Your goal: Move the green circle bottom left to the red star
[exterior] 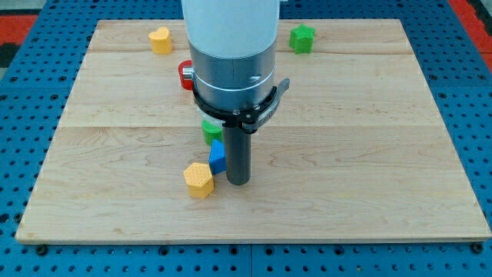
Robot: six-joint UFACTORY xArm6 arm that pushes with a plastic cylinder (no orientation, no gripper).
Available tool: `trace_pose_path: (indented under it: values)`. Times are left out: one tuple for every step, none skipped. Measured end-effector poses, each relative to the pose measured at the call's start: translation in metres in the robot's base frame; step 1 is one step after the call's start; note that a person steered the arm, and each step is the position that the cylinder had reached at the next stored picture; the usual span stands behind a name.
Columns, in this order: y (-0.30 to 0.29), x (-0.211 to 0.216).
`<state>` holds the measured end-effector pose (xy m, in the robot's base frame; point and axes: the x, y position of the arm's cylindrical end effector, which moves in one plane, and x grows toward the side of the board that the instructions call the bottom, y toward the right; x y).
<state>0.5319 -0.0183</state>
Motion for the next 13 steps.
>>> trace_pose_path:
  values:
    - [-0.027, -0.010]
    - [-0.029, -0.006]
    - [0.037, -0.007]
    - [0.042, -0.040]
    - [0.024, -0.077]
    - [-0.019, -0.089]
    - [-0.034, -0.102]
    - [-0.023, -0.104]
    - [-0.021, -0.107]
    - [0.044, -0.067]
    - [0.074, 0.053]
    - [-0.008, 0.085]
    - [-0.159, 0.060]
